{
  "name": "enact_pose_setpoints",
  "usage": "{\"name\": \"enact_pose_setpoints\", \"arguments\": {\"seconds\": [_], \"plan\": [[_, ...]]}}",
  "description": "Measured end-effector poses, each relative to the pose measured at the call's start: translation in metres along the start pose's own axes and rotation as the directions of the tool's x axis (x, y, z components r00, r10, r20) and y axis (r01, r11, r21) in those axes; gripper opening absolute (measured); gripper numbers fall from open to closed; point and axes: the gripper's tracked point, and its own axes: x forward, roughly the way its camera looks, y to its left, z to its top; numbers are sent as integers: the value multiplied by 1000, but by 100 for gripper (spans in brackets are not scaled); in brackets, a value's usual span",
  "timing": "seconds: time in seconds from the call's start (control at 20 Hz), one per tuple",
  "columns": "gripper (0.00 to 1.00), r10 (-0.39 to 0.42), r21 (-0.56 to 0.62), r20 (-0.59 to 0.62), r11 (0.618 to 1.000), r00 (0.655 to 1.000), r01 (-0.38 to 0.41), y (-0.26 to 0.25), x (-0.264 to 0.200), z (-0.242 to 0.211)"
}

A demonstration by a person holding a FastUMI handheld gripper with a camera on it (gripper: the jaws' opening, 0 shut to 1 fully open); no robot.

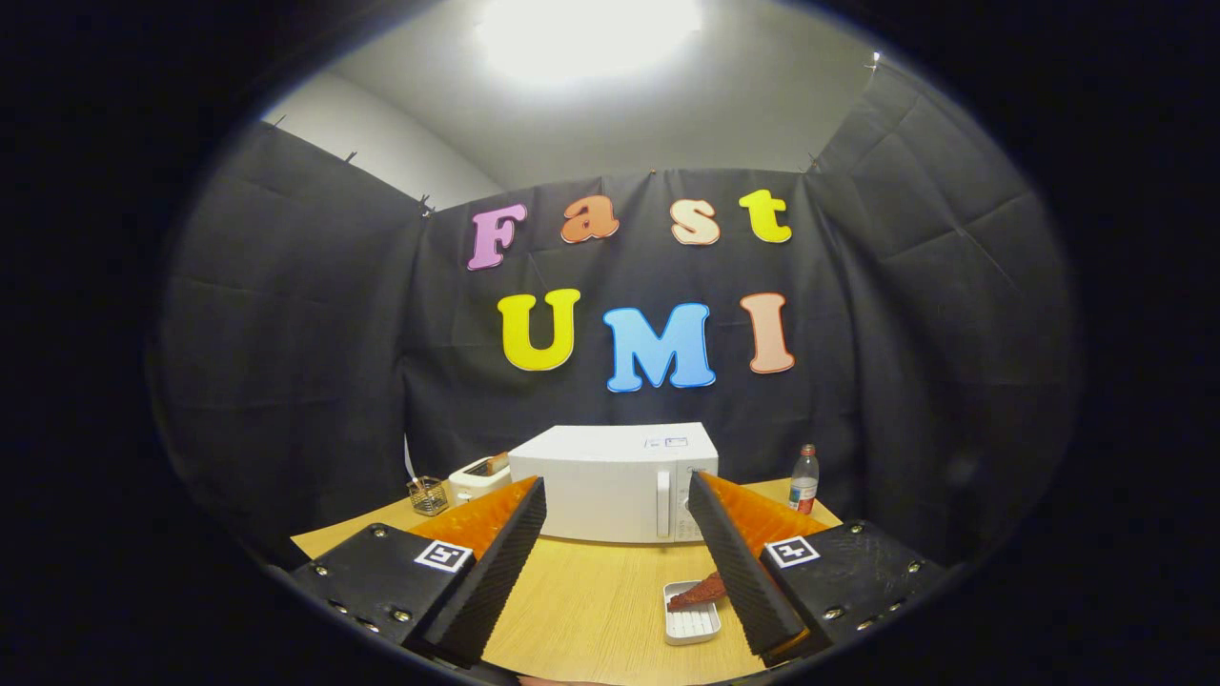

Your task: Open the microwave, put the food inside, and close the microwave door.

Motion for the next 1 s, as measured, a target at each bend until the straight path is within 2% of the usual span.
{"name": "enact_pose_setpoints", "arguments": {"seconds": [0.5, 0.7, 1.0], "plan": [[96, 32, 5, 40, 999, 999, -33, 6, 32, -10], [96, 25, -31, 24, 999, 999, -24, 1, 56, -29], [96, 8, 6, 15, 1000, 1000, -8, -2, 104, -51]]}}
